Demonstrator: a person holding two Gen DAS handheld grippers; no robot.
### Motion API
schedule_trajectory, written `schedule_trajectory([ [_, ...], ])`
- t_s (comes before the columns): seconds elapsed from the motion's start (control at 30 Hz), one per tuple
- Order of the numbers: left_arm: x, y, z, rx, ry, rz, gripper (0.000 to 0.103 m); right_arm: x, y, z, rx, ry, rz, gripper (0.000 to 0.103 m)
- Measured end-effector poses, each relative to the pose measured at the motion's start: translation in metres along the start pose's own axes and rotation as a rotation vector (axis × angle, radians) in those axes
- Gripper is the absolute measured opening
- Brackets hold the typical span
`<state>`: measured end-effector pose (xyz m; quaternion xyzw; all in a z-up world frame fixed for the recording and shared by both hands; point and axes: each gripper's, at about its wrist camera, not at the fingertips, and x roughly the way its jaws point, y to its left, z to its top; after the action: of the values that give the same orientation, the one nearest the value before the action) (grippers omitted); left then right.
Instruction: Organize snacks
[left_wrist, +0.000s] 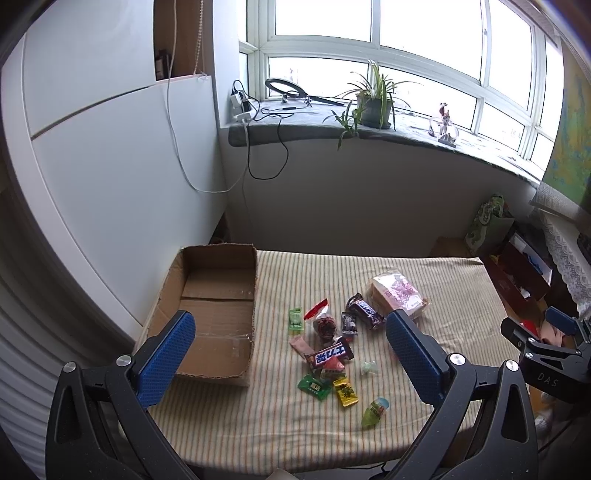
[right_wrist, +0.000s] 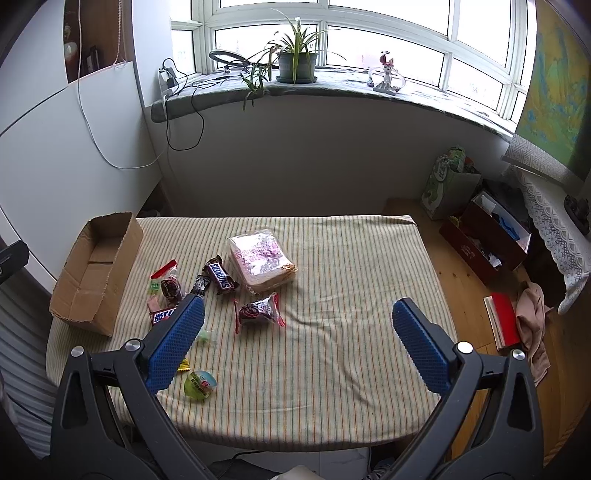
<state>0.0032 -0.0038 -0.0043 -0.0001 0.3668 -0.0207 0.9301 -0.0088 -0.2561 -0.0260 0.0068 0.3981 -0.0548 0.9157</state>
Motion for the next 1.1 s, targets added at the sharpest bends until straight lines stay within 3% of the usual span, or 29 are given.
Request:
schedule_trajectory([
  [1.1,0.0032,-0.0017,-0.0064,0.007,0.026,-0.012,0.102,0.0062,-0.0009,-0.0098,-0.003,0.049,0.040,0.103],
])
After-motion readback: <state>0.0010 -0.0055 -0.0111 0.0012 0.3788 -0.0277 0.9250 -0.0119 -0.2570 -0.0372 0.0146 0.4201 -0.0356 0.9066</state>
